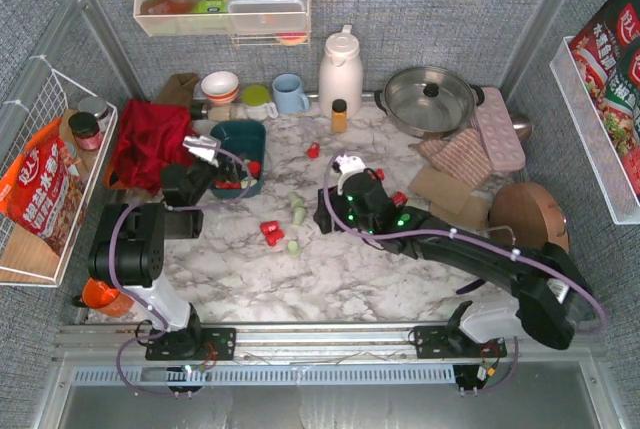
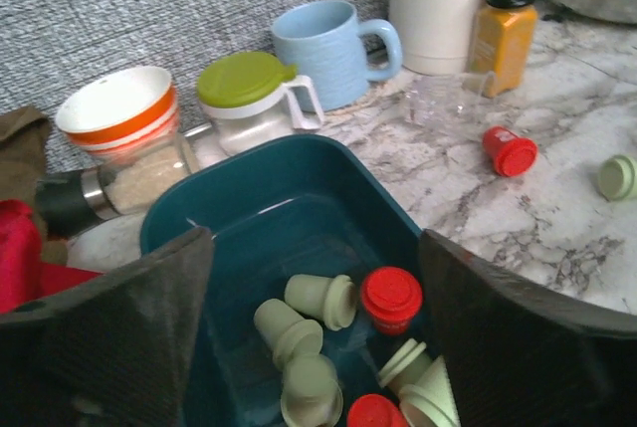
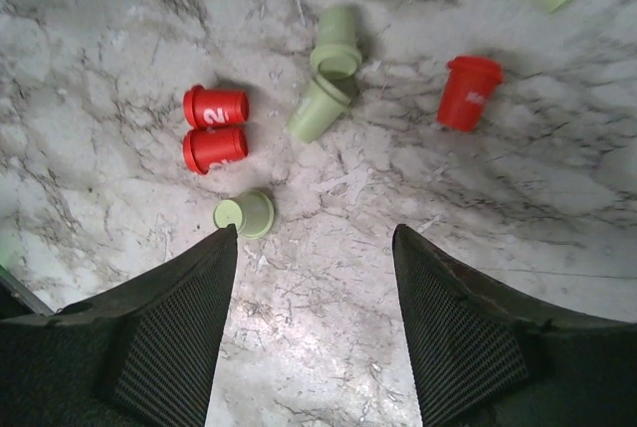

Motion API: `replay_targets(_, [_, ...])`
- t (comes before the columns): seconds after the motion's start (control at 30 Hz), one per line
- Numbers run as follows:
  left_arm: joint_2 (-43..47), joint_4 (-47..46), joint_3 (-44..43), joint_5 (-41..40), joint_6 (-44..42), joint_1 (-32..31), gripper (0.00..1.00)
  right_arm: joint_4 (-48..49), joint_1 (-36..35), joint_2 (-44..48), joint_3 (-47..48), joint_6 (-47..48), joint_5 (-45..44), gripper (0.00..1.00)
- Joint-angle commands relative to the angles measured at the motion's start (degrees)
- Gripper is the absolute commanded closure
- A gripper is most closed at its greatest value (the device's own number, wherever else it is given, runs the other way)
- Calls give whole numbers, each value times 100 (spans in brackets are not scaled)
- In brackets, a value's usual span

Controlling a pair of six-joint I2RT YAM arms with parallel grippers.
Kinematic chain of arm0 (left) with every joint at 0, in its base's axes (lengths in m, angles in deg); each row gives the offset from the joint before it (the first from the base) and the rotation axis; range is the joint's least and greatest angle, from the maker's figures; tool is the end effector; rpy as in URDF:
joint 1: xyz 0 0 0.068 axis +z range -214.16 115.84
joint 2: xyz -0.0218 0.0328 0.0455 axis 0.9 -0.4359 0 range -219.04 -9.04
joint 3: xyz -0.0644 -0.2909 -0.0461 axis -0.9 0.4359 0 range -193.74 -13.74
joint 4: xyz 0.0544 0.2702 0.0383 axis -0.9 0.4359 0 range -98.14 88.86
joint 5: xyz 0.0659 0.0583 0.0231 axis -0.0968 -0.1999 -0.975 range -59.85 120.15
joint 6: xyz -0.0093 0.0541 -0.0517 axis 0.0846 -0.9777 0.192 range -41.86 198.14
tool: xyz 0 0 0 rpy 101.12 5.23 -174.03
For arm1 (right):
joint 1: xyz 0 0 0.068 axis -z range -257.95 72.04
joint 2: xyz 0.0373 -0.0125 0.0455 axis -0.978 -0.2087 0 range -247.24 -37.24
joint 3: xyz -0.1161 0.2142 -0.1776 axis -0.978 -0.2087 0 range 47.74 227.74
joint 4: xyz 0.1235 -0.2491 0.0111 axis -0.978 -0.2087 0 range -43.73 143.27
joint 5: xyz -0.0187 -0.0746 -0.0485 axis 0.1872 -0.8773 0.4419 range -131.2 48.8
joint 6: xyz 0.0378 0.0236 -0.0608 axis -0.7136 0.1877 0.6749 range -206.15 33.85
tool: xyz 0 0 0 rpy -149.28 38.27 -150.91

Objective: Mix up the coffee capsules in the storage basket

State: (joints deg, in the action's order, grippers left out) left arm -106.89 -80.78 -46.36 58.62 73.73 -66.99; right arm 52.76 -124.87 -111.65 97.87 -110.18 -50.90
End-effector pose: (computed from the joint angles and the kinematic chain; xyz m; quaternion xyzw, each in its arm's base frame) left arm 0.3517 -0.0478 0.2076 0.2248 0.6266 -0.1522 0.7305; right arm 0.2329 0.2334 0.2856 -0.1219 0.8317 0.2537 0.4786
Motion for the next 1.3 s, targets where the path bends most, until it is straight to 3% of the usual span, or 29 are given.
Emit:
replay_targets(0.0, [67,-336,-27,-270,265,104,1,246,-51,-613,80,-227,334,32])
replay_targets(0.17, [283,-453,-18,-369,515,181,1,562,-280,-1550,316,-275,525,32])
replay_targets(0.37, [727,-257,-95,-329,904,176,1,482,-724,-2256,796,70,148,32])
replay_targets(0.7, [1090,-67,-100,-465,1316,147,1,-29,-1086,-2784,1370,484,-470,40])
replay_targets(1.27, [1144,44,-93,-440,1293,88,1,-387,-1208,-3167,1658,480,-586,52])
